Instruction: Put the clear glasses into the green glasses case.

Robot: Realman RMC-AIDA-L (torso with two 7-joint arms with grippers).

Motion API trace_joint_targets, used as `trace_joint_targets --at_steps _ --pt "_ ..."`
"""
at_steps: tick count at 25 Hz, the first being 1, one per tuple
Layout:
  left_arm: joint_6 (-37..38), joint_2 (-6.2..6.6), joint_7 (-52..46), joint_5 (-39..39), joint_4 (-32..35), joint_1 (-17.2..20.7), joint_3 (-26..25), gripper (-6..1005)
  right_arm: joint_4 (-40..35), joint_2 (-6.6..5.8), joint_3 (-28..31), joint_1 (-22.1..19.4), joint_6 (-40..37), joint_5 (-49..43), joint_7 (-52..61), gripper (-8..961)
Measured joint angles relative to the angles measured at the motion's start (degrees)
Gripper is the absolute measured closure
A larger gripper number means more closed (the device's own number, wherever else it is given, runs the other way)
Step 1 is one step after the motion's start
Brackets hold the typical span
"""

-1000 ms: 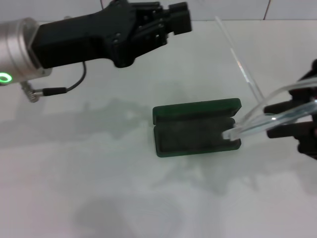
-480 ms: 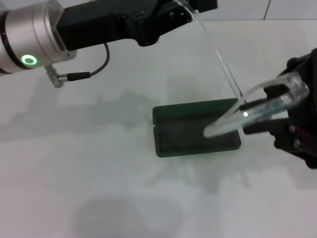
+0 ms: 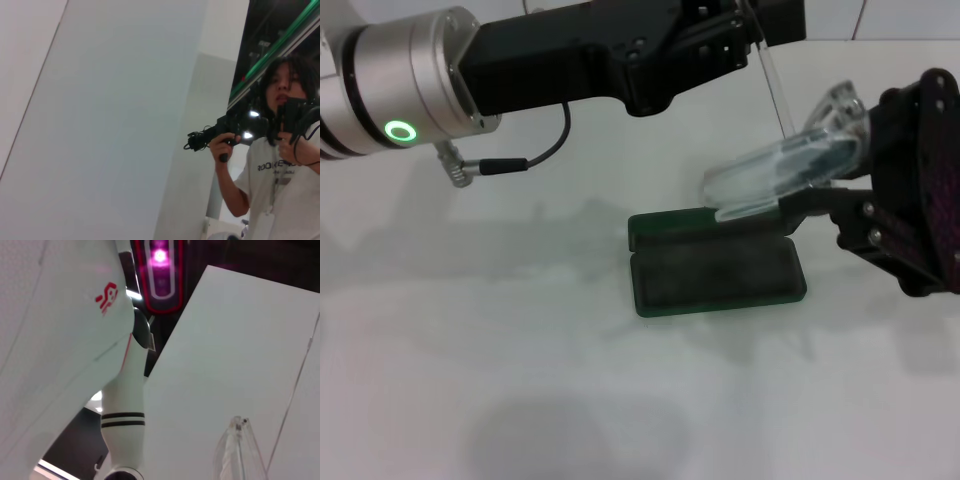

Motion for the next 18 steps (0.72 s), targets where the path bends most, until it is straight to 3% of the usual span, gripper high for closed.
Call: trace_joint_targets --at_steps 18 --pt "0.85 0.04 2.21 -2.34 -0.3 0.97 2.01 856 2.06 -0.09 1.79 0.33 -0.05 -0.02 -1.46 881"
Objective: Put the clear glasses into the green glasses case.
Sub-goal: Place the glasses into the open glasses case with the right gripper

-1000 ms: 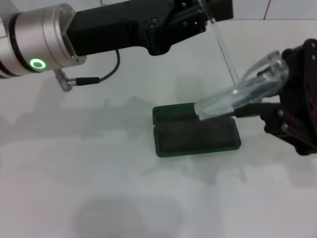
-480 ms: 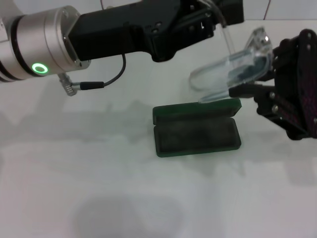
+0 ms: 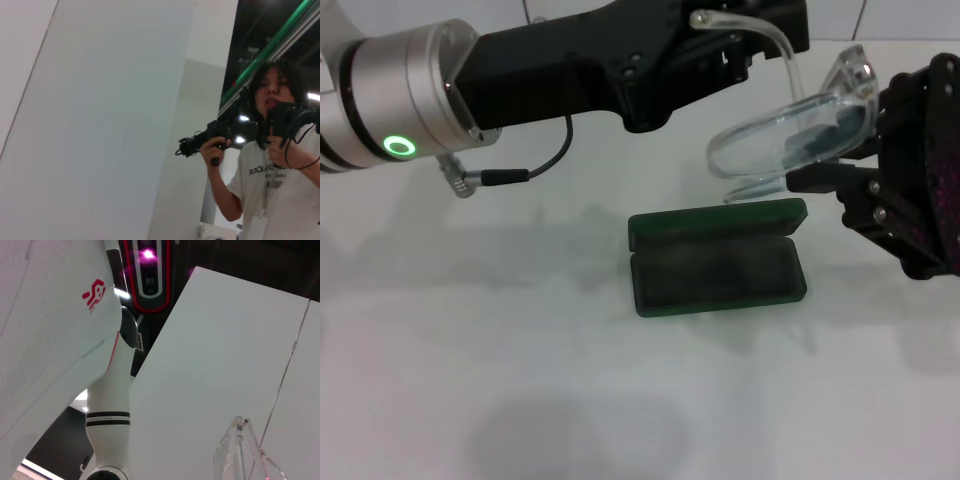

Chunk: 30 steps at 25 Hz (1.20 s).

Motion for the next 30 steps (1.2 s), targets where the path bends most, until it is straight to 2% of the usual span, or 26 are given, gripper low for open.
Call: trace_joint_targets --at_steps 10,30 --pt "-0.57 0.03 0.64 -0.67 -0.13 0.03 -0.78 857 0.08 0.08 0.19 -0.13 -0.56 0.0 0.0 881" --pt "1.62 -0.04 0.64 -4.08 -0.15 0.01 3.73 858 0.98 0.0 0.4 -0.16 1.24 0.35 -0.08 881"
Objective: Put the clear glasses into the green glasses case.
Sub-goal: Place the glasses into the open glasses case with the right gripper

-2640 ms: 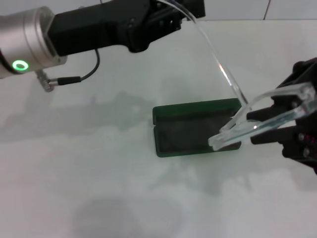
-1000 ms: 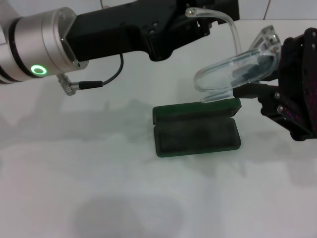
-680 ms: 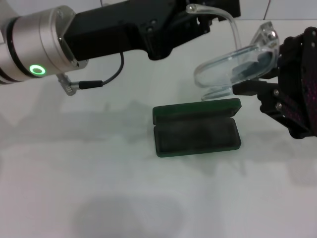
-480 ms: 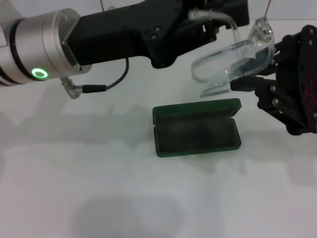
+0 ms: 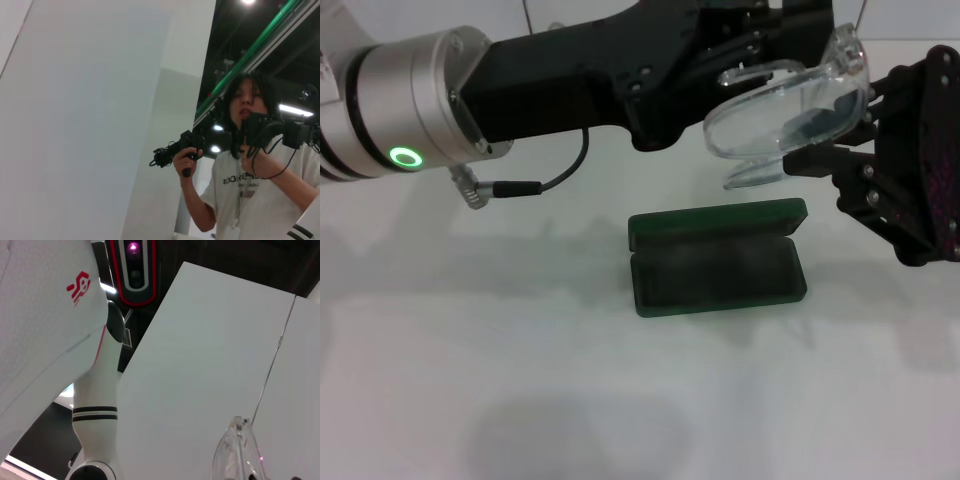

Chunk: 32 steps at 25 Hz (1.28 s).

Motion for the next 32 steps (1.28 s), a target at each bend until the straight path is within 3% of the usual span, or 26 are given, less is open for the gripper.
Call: trace_joint_targets --at_steps 17,25,28,32 --pt "-0.14 0.28 1.29 0.19 -0.03 0.97 -1.19 858 -0.13 0.09 -0.19 -0.27 -1.2 0.03 0.32 882" --pt "-0.12 0.68 2.54 3.7 0.08 2.9 -8.61 857 -0.57 0.19 -0.48 -0.84 -1.1 -0.48 2.08 882" --pt "0.06 1.53 2.69 6.17 0.92 4.2 -13.58 857 -1.87 0.17 -0.51 -1.18 0.11 -1.33 4.99 882" --pt "0.24 5.14 2.47 7.88 1.44 6.0 -19.68 858 -15.86 0.26 -0.9 -3.25 7.43 -9.68 23.63 882"
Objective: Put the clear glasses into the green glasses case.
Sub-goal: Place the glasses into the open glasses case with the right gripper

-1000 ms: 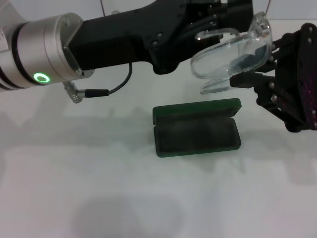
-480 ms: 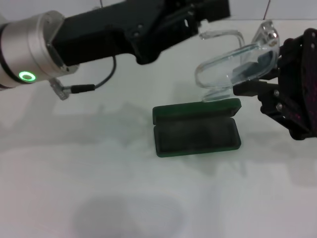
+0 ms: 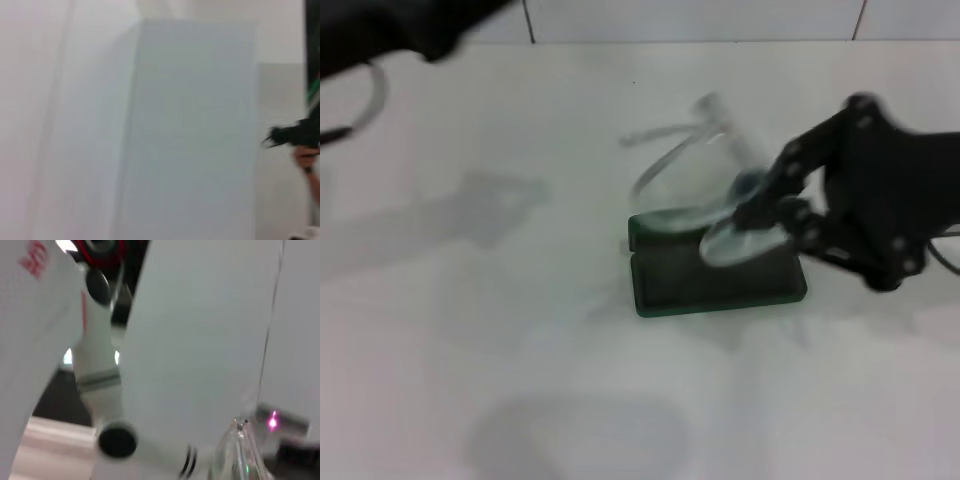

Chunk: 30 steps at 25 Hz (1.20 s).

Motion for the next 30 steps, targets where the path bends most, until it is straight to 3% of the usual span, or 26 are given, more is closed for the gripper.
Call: trace_joint_targets --at_steps 3,6,9,11,16,19,22,30 --pt "0.01 2.72 -0.33 0.28 -0.14 1.49 -3.76 858 -13.13 0.03 -2.6 -1.12 4.84 -7.76 14.04 882" --pt "0.08 4.34 -1.08 0.34 -0.08 3.27 -7.32 858 -25.53 -0.23 -5.52 -0.07 7.69 -17.78 30.91 882" --pt "0.3 4.75 -1.31 0.37 -0.04 4.47 -9.08 858 -35.38 -0.18 -7.22 3.82 5.82 -28.7 46.22 882" --pt "0.36 4.51 -0.93 0.26 -0.04 5.14 -9.42 857 -38.1 -0.17 -7.71 7.32 3.02 -33.07 54.26 882" --pt "2.45 3.93 0.28 0.46 -1.48 5.31 -9.45 857 -34.37 -0.06 -7.79 16.86 -3.31 -40.89 65.19 882" --pt "4.67 3.74 2.04 0.17 -2.84 5.43 -9.53 857 -31.18 0.13 -8.52 19.79 -3.72 -45.67 66.15 882" --pt "5.72 3.13 3.62 -0.03 -2.97 6.14 -9.94 863 -28.17 0.1 -9.82 20.5 -3.08 -48.62 65.52 882" --pt "5.83 3.12 4.7 1.28 -2.92 6.93 -10.08 879 -21.0 0.07 -14.17 20.3 2.86 -52.94 60.08 881"
